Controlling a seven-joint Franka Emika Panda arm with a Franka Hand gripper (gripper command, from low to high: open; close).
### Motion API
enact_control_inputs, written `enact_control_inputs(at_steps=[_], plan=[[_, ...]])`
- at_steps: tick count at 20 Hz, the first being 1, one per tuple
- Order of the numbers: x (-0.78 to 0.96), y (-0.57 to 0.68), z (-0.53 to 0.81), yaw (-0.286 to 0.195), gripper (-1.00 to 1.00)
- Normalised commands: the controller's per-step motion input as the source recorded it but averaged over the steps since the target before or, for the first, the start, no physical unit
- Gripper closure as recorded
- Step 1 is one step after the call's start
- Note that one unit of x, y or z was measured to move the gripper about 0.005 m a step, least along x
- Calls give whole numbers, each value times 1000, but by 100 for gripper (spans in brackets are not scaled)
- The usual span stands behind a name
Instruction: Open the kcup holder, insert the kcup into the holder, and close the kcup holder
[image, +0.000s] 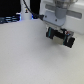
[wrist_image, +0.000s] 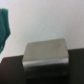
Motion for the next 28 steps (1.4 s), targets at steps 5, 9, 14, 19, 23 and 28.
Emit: enact_control_inputs(at_steps=[5, 9, 14, 19, 23, 28], plan=[[132, 98, -150, 255, -100], [20, 93, -174, 257, -100], [-90, 319, -44, 192, -100], [-35, 571, 82, 103, -100], [-98, 580, 66, 104, -100], [-519, 456, 24, 109, -100]])
